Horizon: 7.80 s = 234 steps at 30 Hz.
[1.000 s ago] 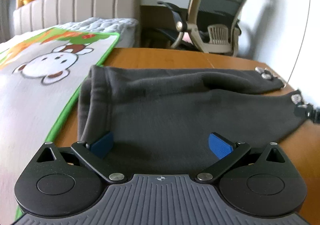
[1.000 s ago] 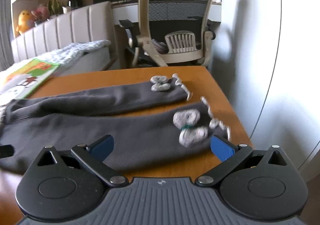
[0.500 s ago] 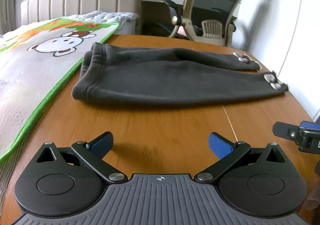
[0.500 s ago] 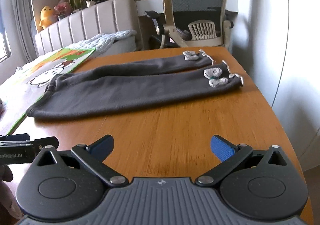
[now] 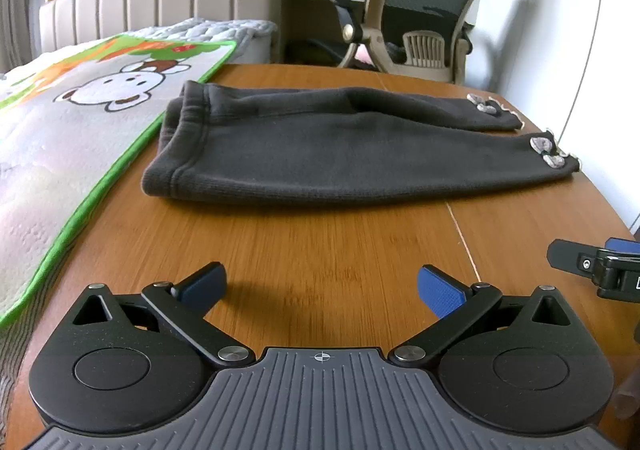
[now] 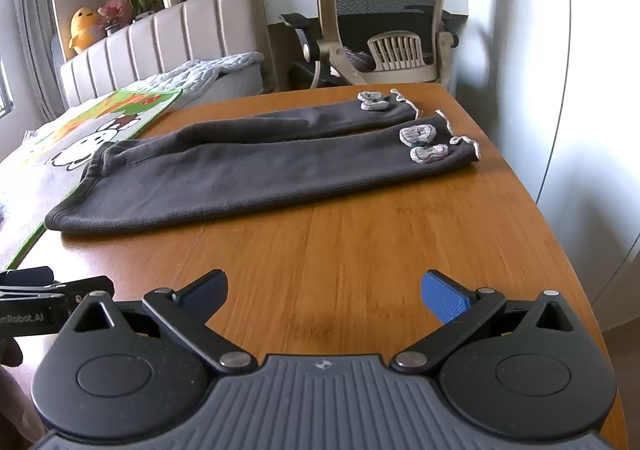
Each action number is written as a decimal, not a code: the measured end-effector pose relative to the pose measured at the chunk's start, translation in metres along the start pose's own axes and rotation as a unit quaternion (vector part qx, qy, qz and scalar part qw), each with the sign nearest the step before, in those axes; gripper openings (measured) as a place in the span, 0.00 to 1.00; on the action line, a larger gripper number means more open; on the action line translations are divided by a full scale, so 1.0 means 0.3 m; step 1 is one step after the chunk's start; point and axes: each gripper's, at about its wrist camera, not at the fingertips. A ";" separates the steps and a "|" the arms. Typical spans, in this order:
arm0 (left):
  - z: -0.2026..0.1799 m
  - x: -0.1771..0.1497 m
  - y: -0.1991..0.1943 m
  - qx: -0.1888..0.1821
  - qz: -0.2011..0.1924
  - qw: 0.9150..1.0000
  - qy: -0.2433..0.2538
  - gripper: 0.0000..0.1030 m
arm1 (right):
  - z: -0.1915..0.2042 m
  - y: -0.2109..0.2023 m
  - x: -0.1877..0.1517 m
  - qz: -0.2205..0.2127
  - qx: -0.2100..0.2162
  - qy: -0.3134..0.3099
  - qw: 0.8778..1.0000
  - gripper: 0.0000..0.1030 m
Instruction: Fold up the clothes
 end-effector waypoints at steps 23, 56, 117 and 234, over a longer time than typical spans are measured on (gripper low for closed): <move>0.005 -0.003 -0.006 0.012 0.003 1.000 0.006 1.00 | 0.033 0.005 -0.005 0.011 0.001 -0.015 1.000 1.00; 0.007 -0.002 -0.007 0.008 0.002 1.000 0.002 1.00 | 0.032 0.003 0.002 0.014 0.007 -0.009 1.000 1.00; -0.003 0.028 0.004 -0.041 0.032 0.998 0.036 1.00 | -0.034 0.070 0.101 0.013 0.051 -0.010 0.999 1.00; 0.354 0.547 0.329 -0.063 0.021 0.988 -0.140 0.91 | -0.445 0.022 0.191 -0.064 0.066 0.077 0.993 0.07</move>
Point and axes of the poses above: each gripper's, at about its wrist camera, not at the fingertips, and y roughly the way its jaws point, z to its left, x to its top, and after that the axes turned 9 degrees about -y, right-handed
